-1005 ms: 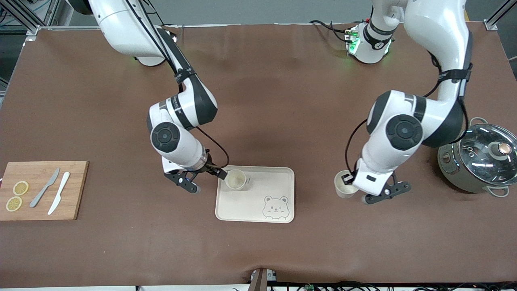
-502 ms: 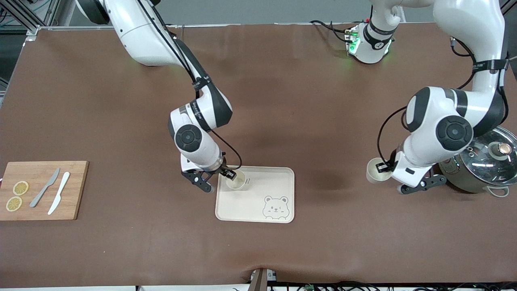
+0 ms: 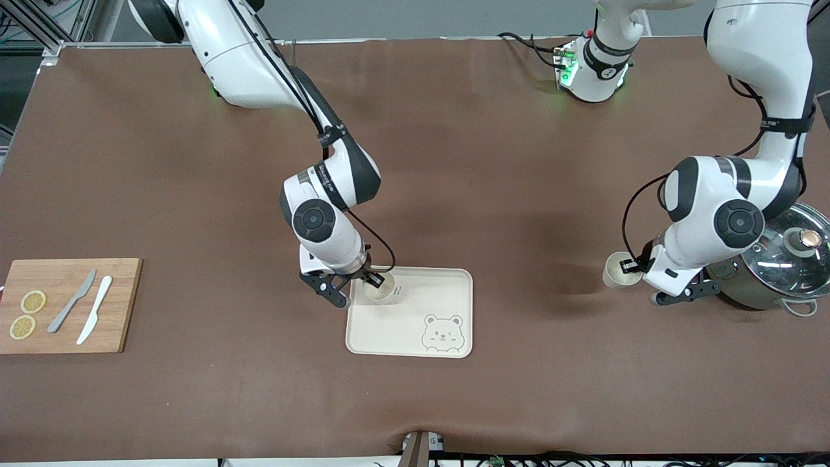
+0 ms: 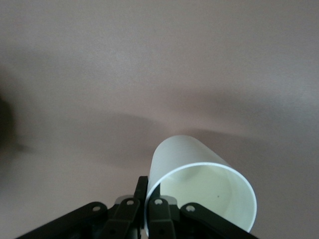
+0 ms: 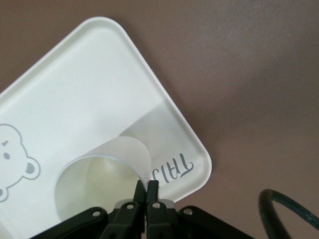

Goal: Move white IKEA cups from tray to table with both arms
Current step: 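Lift the cup with the left gripper while the right gripper grasps the other, then carry the cups off the tray with both grippers and set them down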

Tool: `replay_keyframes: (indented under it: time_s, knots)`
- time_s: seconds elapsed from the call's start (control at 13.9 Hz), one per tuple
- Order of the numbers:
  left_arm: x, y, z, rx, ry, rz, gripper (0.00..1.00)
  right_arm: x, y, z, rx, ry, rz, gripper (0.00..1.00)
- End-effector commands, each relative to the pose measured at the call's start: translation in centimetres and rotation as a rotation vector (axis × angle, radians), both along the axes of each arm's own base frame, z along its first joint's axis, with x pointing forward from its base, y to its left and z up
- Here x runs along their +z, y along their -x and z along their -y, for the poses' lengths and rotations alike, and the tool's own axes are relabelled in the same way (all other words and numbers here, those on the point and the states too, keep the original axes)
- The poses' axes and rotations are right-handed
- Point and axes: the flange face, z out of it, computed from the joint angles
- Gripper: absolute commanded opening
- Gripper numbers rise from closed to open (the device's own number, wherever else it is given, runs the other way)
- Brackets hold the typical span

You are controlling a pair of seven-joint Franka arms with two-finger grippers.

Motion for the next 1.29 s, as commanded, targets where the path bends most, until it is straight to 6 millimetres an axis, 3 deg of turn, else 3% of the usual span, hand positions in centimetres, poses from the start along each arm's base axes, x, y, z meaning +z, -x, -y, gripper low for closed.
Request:
replay_keyframes:
  time_s: [0.0,0.14,0.22,0.29,0.43,0.57,0.72,0.93,1.0,1.15,1.22]
  knots:
    - [-0.9,-0.3,-0.1,0.037,0.067,0.037,0.00,2.4,-1.3,0.7,-0.019,-0.012,-0.020,0.00]
    - [-2.5,-0.7,0.9,0.052,0.100,0.058,0.00,5.2,-1.9,1.5,-0.008,0.009,-0.072,0.00]
    - [-2.9,-0.8,0.5,0.060,0.102,0.063,0.00,5.7,-2.0,2.7,0.049,0.027,-0.098,0.00]
    - [-3.2,-0.8,0.4,0.065,0.105,0.062,0.00,8.1,-2.3,5.0,0.125,0.020,-0.101,0.00]
    - [-4.3,-0.9,0.5,0.065,0.106,0.058,0.00,9.3,-2.2,9.4,0.172,0.013,-0.122,0.00]
    - [-5.1,-1.0,0.9,0.085,0.132,0.053,0.00,10.5,-1.6,12.1,0.213,0.003,-0.117,0.00]
    - [-5.1,-1.0,0.9,0.083,0.138,0.053,0.00,10.9,-0.7,15.7,0.256,0.004,-0.130,0.00]
    - [-4.9,-1.3,1.1,0.091,0.148,0.059,0.00,11.0,0.7,23.6,0.357,0.001,-0.128,0.00]
    - [-4.7,-1.4,1.2,0.096,0.156,0.060,0.07,10.5,1.0,26.3,0.382,0.007,-0.128,0.00]
    - [-4.4,-1.4,1.1,0.095,0.158,0.065,0.73,9.6,1.6,30.0,0.416,0.004,-0.108,0.00]
    - [-4.2,-1.5,1.2,0.092,0.158,0.068,0.94,9.2,1.8,31.5,0.420,0.000,-0.110,0.00]
